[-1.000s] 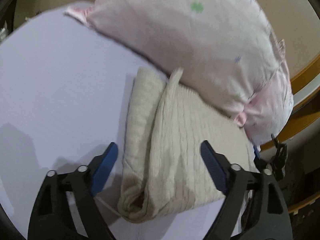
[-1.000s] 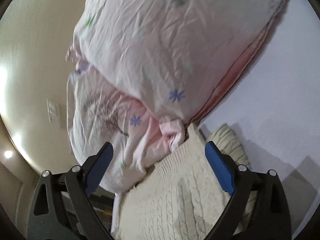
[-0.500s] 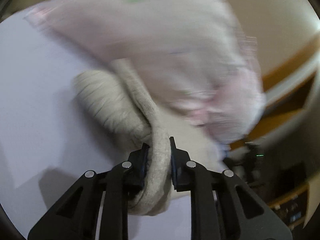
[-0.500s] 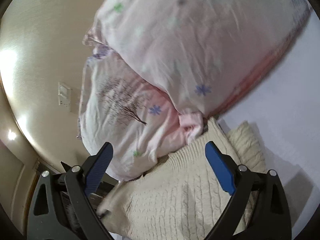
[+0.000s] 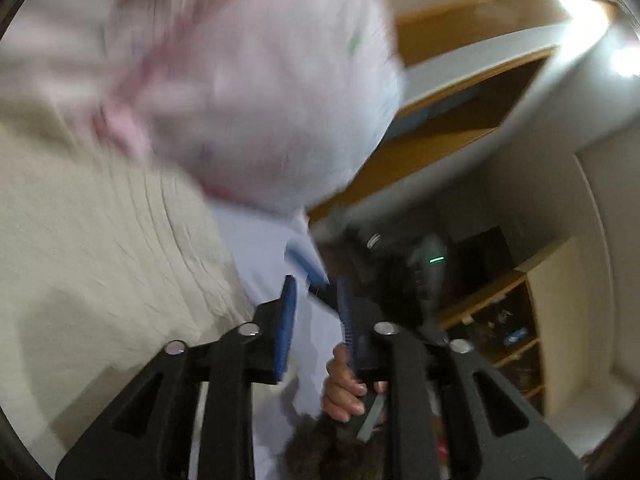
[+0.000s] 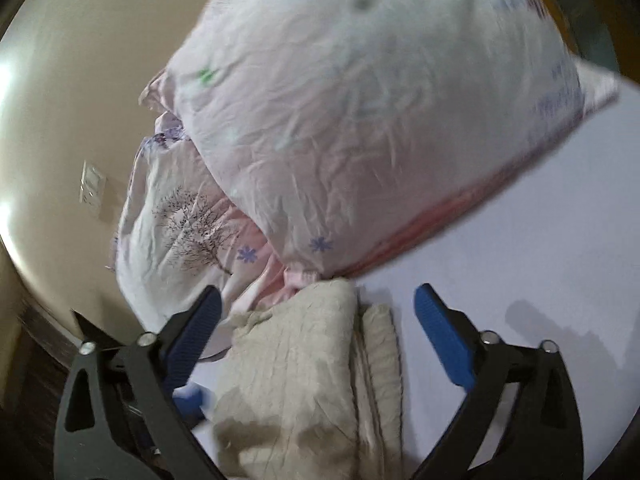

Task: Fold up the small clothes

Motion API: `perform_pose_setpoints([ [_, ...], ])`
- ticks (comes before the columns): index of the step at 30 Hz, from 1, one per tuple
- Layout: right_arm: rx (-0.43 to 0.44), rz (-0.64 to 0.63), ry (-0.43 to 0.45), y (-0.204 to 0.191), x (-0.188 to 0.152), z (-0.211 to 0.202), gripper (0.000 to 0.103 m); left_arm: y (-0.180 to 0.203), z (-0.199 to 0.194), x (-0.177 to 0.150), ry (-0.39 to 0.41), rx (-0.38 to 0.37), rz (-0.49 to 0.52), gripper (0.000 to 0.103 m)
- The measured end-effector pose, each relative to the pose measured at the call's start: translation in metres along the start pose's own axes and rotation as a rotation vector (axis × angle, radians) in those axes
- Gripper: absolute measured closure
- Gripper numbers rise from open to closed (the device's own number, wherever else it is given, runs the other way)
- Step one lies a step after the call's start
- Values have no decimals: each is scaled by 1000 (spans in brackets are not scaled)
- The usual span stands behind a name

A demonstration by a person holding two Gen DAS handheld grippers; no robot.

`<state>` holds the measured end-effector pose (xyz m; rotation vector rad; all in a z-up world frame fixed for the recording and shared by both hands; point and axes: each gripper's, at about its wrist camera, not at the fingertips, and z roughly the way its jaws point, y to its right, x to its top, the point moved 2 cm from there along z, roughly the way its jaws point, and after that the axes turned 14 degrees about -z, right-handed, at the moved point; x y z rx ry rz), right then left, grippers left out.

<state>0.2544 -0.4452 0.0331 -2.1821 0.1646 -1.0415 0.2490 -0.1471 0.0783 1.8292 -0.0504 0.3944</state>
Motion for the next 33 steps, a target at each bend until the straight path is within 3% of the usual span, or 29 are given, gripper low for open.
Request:
perform_pose_setpoints([
  [1, 8, 7, -59, 1, -3, 8, 2, 3, -21, 0, 58, 36, 33, 37],
  [2, 8, 11, -110, 1, -6, 16, 2, 1, -45, 0, 140, 140, 66, 24],
  [5, -15, 11, -263, -2, -19, 47, 2, -21, -74, 2, 227, 425, 91, 20],
  [9, -54, -16, -377, -6, -36, 77, 2, -65, -78, -4, 178, 593, -39, 19],
  [11, -77, -41, -376, -9, -40, 79, 2, -76, -69, -13, 144, 630, -58, 17],
  [13, -107, -65, -370, -13, -43, 77, 13, -83, -54, -23, 102, 658, -59, 15],
  [15, -149, -92, -370, -16, -48, 76, 37, -85, -40, -23, 79, 658, -69, 15],
  [16, -129, -90, -371, -17, -52, 76, 45, -87, -34, -24, 66, 645, -82, 15],
  [17, -99, -73, -368, -16, -57, 76, 59, -87, -33, -26, 80, 632, -62, 21],
  [19, -77, -70, -320, -22, -62, 69, 67, -90, -29, -26, 64, 628, -48, 36],
  [20, -68, -76, -306, -26, -62, 66, 69, -88, -35, -26, 64, 609, -36, 49],
  [21, -34, -92, -288, -35, -64, 60, 70, -86, -42, -26, 62, 582, -23, 58],
  [23, 74, -114, -277, -52, -68, 56, 72, -74, -72, -28, 64, 535, 51, 60],
  [25, 95, -194, -316, -74, -79, 67, 70, -62, -101, -32, 100, 565, 134, 59],
  [26, 68, -231, -340, -81, -84, 72, 63, -63, -115, -35, 122, 609, 180, 57],
  [28, -76, -313, -365, -94, -96, 71, 48, -71, -133, -40, 147, 716, 205, 51],
  [29, -86, -316, -342, -96, -97, 62, 42, -78, -143, -44, 150, 757, 190, 47],
  [33, -7, -271, -226, -109, -111, 8, 39, -65, -181, -64, 270, 789, 256, 28],
])
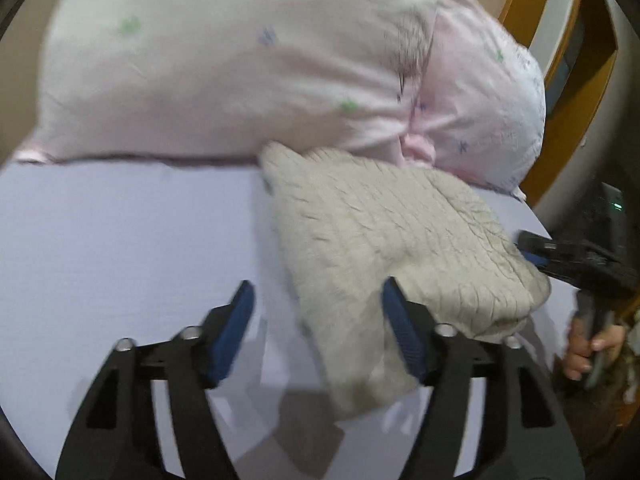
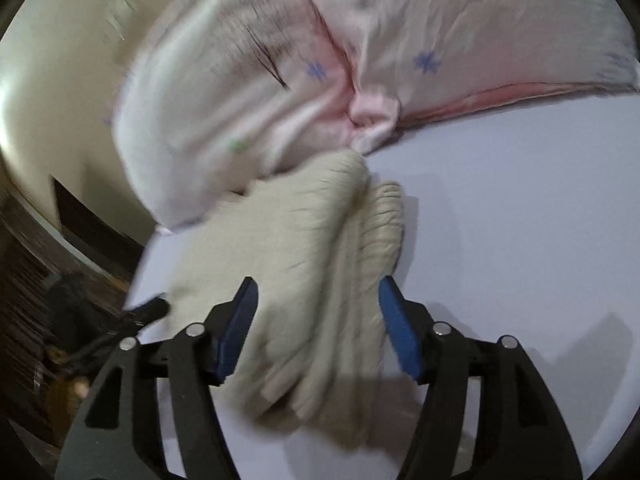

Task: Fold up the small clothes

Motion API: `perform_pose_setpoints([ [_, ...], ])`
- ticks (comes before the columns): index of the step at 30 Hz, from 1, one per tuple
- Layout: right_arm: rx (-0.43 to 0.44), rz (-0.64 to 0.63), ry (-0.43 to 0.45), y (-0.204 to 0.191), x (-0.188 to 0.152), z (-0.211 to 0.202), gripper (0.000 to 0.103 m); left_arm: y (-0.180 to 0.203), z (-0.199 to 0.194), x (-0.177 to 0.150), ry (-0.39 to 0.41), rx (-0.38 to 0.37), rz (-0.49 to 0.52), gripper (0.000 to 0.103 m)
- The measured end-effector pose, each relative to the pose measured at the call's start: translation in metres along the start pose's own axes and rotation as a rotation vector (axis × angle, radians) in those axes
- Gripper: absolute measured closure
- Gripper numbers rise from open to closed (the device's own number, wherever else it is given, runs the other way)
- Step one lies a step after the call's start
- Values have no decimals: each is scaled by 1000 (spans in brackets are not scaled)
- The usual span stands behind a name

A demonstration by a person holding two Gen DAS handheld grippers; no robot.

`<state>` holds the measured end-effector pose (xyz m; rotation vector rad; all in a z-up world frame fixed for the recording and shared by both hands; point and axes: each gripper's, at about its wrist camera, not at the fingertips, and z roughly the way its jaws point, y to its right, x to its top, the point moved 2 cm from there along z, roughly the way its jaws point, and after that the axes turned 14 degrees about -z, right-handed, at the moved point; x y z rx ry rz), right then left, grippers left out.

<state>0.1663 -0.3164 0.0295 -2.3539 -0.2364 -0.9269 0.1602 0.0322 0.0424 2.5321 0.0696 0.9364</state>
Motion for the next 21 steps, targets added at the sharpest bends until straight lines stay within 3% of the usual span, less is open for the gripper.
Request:
perform_pose_setpoints([
  [2, 7, -29, -19, -12, -11, -3, 40, -2, -18, -5, 31, -9, 11, 26],
  [4, -5, -87, -74, -22, -18, 8, 82, 6, -19, -9, 21, -25, 20, 25],
  [5, -22, -94, -81, -24, -21, 9, 92, 12, -16, -12, 6, -33, 33, 25],
  [8, -65, -99, 7, -24, -29, -30, 93, 15, -21, -23, -27, -52, 49, 25],
  [13, -158, -49, -97, -3, -48, -19, 93, 10, -28, -41, -78, -116, 32, 25],
  [14, -160, -47, -84, -3, -47, -18, 92, 11, -29, -45, -88, -125, 25, 24],
  [17, -152, -67, -44, -11, -41, -29, 82, 14, -26, -53, -99, -107, 16, 23],
  [19, -183, -88, -31, -18, -45, -36, 50, 16, -24, -59, -100, -84, 2, 19],
  [20, -222, -98, -17, -21, -48, -43, 13, 18, -24, -62, -99, -70, 1, 16],
  [21, -240, -109, -2, -24, -52, -45, 2, 21, -23, -65, -98, -49, 5, 13],
])
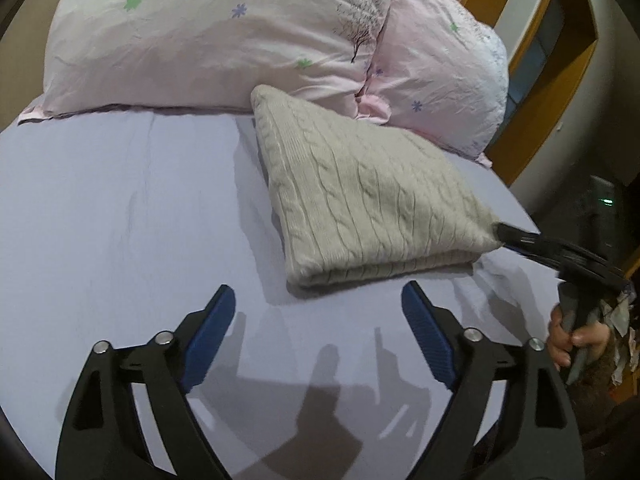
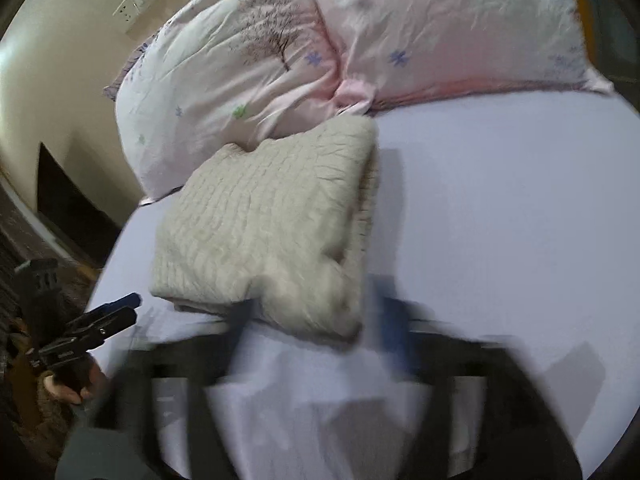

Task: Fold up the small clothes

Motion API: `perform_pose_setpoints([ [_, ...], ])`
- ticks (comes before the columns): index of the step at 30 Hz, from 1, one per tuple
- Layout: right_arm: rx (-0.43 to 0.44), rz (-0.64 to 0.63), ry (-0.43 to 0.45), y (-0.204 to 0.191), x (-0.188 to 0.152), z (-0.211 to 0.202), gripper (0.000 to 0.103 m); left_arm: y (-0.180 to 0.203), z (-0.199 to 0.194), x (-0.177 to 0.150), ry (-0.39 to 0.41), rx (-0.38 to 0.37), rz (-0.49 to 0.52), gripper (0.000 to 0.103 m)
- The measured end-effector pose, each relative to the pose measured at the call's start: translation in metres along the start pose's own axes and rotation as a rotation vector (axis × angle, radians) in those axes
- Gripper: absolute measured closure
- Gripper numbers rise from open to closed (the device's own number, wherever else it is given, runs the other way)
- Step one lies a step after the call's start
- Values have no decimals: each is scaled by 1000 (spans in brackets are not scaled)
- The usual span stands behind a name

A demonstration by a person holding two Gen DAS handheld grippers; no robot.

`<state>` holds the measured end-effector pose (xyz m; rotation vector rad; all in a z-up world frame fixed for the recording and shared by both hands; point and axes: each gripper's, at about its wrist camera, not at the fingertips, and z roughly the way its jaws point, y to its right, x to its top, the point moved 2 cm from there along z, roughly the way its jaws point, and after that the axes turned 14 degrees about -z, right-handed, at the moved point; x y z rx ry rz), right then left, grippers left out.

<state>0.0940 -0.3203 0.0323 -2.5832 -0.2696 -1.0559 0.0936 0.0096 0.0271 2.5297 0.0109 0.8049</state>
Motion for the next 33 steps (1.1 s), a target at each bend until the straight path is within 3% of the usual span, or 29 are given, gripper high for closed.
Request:
perform_pose_setpoints([
  [3, -11, -32, -7, -15, -14, -5, 2, 8, 7, -6, 6, 77, 19, 6],
  [7, -100, -80, -121, -31, -25, 15, 2, 18, 24, -11, -13, 170, 44, 3],
  [10, -114, -93, -172, -42, -28, 33, 2, 20, 38, -14, -47, 233, 43, 1],
  [18, -276, -207, -224, -65, -35, 47, 2, 26, 45, -22, -28, 340, 122, 1],
  [33, -281, -192, -228, -62, -34, 47, 2, 24, 42, -24, -17, 333, 126, 1],
])
